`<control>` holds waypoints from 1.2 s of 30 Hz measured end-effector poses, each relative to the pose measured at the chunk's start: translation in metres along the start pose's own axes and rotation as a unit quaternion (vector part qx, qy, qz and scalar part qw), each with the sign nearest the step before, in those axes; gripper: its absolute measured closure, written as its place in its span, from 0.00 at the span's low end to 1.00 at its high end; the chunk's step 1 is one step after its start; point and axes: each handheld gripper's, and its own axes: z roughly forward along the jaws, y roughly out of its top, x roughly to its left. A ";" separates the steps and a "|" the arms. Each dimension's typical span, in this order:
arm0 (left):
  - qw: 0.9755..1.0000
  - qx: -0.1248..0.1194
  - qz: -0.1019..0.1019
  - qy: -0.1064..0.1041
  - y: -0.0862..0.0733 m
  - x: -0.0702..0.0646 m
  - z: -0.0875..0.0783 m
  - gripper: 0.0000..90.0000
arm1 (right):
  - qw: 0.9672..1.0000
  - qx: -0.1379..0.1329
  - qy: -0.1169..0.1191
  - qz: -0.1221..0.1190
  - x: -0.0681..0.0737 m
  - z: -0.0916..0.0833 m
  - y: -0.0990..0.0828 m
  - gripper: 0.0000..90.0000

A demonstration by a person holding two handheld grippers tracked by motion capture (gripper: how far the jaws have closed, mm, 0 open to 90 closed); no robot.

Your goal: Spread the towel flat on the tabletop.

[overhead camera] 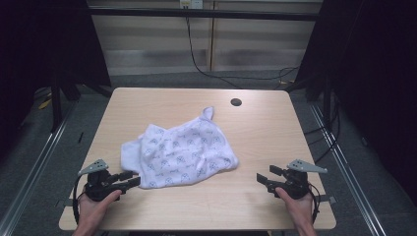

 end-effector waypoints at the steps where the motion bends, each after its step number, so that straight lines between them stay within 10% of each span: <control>1: 1.000 -0.001 0.003 0.006 0.001 0.000 0.001 0.50 | 1.000 -0.001 0.000 -0.001 0.000 0.000 0.000 0.33; 11: 1.000 -0.009 0.027 0.014 0.019 -0.008 0.007 0.44 | 1.000 -0.003 -0.002 0.004 -0.002 -0.003 -0.002 0.33; 16: 0.997 -0.005 0.075 -0.010 0.046 -0.011 0.016 0.43 | 1.000 -0.004 -0.001 0.001 0.001 -0.004 -0.001 0.33; 26: 0.997 0.014 0.081 0.001 0.079 -0.002 0.072 0.36 | 1.000 0.005 0.002 -0.006 0.005 0.001 -0.001 0.32; 30: 0.993 0.056 0.103 0.006 0.072 -0.001 0.100 0.32 | 1.000 0.005 0.004 -0.008 0.005 0.001 -0.001 0.31; 36: 0.985 0.088 0.146 0.033 0.064 -0.009 0.108 0.57 | 1.000 0.012 0.007 -0.011 0.005 0.004 -0.002 0.31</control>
